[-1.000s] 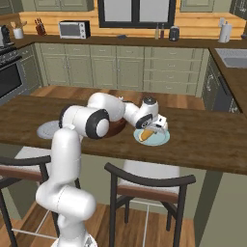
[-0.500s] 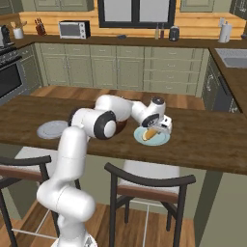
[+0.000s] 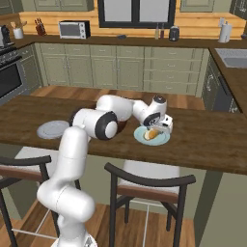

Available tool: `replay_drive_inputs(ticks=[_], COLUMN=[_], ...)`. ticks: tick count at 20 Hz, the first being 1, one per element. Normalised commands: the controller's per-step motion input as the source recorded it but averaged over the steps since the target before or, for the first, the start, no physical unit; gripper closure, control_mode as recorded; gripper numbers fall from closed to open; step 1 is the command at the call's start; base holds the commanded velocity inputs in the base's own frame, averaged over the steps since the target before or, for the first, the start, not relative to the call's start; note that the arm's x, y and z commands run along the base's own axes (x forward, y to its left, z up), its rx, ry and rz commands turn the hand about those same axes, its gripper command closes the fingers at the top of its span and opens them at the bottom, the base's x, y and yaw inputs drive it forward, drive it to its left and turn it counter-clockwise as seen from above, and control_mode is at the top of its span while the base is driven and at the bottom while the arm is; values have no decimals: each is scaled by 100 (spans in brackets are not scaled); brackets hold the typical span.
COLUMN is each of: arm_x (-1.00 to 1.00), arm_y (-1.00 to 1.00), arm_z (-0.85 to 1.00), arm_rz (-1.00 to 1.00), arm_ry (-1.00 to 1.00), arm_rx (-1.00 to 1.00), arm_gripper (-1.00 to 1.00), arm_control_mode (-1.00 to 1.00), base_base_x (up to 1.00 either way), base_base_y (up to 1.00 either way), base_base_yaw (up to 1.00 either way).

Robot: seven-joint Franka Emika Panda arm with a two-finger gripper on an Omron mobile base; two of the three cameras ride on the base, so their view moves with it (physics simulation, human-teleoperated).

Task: Place one bun and one sausage from the bowl on each plate.

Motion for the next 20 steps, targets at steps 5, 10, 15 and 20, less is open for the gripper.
replay_drive_inputs(ticks=[5, 10, 15, 20], arm_x=[-10, -43, -51, -54], arm_y=[2, 1, 42, 73], arm_z=[18, 79, 77, 47], arm_rz=[0, 0, 0, 0], arm_ry=[0, -6, -7, -13], arm_rx=[0, 0, 0, 0], arm_gripper=[-100, -100, -100, -100], arm_control_mode=[-100, -100, -100, -100], base_base_x=[0, 0, 0, 0], base_base_y=[0, 0, 0, 0], base_base_yaw=[0, 0, 0, 0])
